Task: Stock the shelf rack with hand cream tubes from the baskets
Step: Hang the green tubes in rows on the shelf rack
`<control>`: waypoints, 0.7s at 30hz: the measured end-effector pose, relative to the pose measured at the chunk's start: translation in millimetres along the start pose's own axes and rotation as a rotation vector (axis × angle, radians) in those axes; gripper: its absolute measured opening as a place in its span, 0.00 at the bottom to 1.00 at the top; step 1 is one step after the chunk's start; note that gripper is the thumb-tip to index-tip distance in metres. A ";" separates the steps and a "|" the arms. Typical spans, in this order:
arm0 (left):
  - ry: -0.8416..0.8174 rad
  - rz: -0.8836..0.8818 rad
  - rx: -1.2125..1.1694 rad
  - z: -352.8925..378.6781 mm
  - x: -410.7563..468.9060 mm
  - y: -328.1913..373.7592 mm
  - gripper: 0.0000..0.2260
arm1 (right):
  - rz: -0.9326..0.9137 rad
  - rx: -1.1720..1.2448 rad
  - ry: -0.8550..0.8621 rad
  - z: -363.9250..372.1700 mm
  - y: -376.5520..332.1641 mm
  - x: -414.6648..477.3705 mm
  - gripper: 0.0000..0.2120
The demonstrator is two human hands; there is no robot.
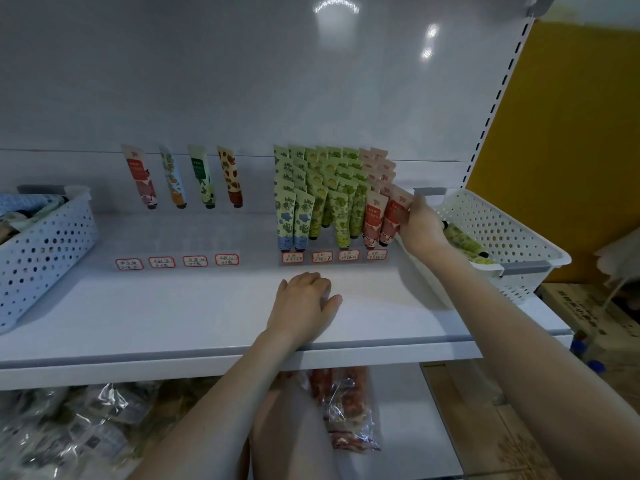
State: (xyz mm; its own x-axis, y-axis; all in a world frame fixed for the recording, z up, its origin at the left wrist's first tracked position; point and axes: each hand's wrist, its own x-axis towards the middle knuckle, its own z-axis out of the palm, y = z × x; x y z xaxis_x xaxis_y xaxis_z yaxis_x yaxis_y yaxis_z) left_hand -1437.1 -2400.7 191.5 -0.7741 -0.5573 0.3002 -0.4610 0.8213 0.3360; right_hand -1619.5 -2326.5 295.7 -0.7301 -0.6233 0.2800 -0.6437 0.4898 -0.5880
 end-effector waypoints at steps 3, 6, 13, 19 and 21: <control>-0.001 -0.003 -0.004 0.0 0.6 -0.2 0.15 | -0.001 -0.013 -0.037 3.0 -0.2 3.9 0.10; 0.003 0.002 -0.004 0.4 0.6 -0.9 0.15 | 0.011 -0.028 -0.054 4.9 1.0 6.2 0.11; 0.019 0.013 -0.011 1.7 -0.7 -1.2 0.14 | -0.010 -0.050 -0.073 8.2 2.6 8.8 0.11; 0.011 0.001 -0.009 0.5 -0.2 0.0 0.14 | -0.021 -0.084 -0.061 11.3 2.3 9.6 0.12; 0.008 -0.005 -0.009 0.2 -0.4 0.5 0.14 | -0.008 -0.057 -0.062 10.7 2.6 9.6 0.11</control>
State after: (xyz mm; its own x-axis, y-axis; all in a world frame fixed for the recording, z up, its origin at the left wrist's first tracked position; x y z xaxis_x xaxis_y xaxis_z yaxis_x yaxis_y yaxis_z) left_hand -1437.1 -2400.1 191.4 -0.7683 -0.5626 0.3052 -0.4613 0.8173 0.3453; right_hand -1625.8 -2337.8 288.8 -0.7103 -0.6631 0.2359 -0.6629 0.5177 -0.5408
